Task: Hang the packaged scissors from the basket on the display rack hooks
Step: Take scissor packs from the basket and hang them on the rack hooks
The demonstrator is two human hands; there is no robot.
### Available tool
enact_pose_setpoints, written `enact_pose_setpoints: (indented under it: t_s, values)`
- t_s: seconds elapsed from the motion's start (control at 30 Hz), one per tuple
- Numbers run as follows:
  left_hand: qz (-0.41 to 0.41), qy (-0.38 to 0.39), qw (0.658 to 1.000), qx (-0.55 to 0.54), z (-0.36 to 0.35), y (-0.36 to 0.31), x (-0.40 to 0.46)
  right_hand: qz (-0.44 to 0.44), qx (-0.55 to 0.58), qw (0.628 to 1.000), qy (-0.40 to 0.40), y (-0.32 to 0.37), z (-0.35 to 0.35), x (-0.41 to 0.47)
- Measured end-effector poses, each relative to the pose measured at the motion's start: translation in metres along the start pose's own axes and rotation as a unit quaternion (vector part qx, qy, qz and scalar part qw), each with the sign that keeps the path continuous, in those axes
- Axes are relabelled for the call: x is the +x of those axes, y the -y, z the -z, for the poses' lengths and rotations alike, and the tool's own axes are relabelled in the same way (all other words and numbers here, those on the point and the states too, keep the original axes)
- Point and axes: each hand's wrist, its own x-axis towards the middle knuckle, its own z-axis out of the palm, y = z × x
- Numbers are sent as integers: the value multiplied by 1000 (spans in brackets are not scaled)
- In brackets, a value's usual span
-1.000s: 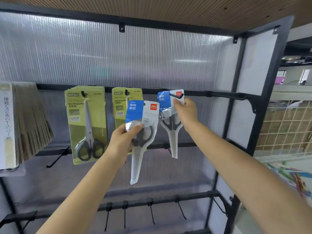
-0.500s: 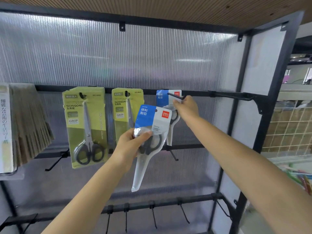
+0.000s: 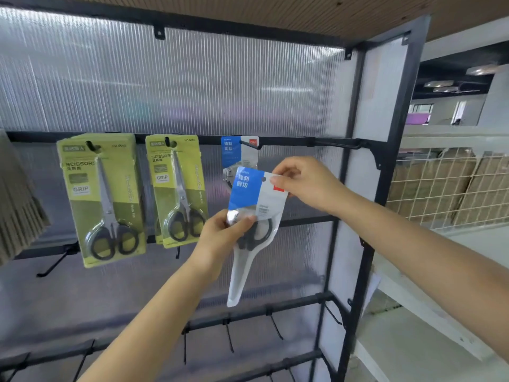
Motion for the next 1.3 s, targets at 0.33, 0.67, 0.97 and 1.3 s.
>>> enact_pose_setpoints:
  t_s: [0.33,0.67,0.97,1.3]
  values:
    - [-10,-8,998,-56,-14,-11,-10,70,-52,994,-70,22,21,17]
    - [-17,-61,997,-49,-10,-28,1,53,-35,994,-94,24,18,40]
    - [-20,-68,997,-38,-10,-27,15,46,9,995,-85,17,22,47]
    - [15,-102,995,7,-8,-14,44,66,-94,988,-102,-1,2,68]
